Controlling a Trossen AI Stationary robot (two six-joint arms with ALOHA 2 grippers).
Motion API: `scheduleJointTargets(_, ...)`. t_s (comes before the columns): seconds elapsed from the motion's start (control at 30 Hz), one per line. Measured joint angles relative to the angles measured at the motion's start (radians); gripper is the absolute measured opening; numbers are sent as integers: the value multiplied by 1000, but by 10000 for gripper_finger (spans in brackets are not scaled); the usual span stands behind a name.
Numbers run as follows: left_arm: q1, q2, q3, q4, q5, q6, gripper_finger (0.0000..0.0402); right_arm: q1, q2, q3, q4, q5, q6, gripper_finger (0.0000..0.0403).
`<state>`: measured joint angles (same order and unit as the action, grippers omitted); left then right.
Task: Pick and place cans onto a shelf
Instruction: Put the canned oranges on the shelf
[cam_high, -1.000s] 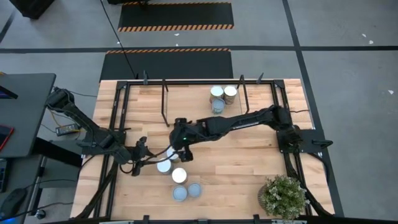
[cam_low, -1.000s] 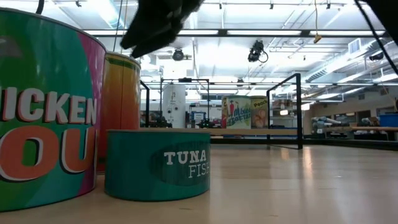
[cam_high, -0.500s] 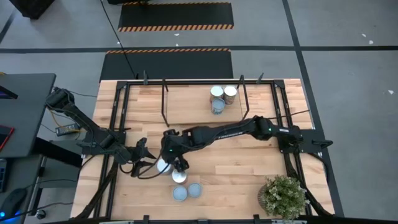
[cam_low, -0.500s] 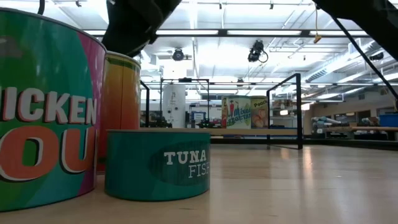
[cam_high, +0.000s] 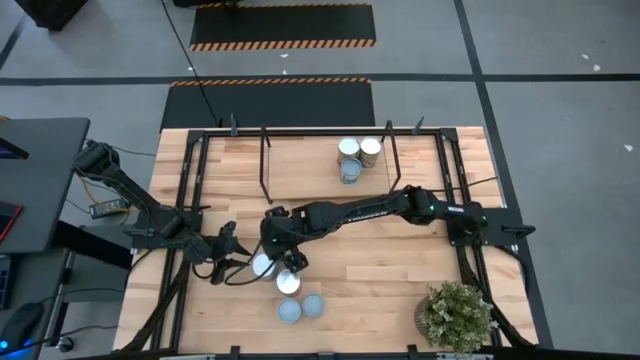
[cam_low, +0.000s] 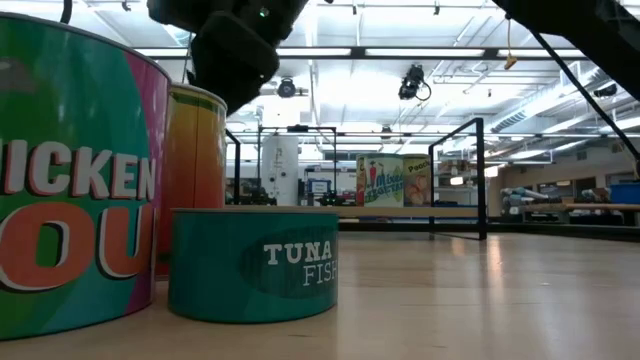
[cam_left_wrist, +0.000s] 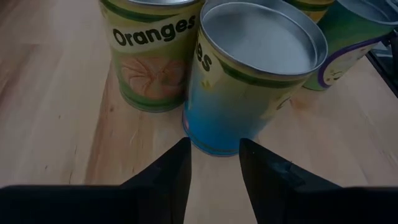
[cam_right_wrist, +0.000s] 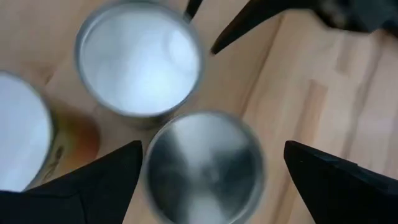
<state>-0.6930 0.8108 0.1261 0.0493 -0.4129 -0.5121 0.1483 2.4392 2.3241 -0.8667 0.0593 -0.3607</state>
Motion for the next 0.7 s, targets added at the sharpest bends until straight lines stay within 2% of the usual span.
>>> scheduleJointTargets(0.47, 0, 0, 0, 0, 0, 0, 142, -26, -2, -10, 3, -49, 17, 393)
scheduleJointTargets(0.7, 0, 0, 0, 0, 0, 0, 142, -33, -1, -80, 34, -61, 28, 377)
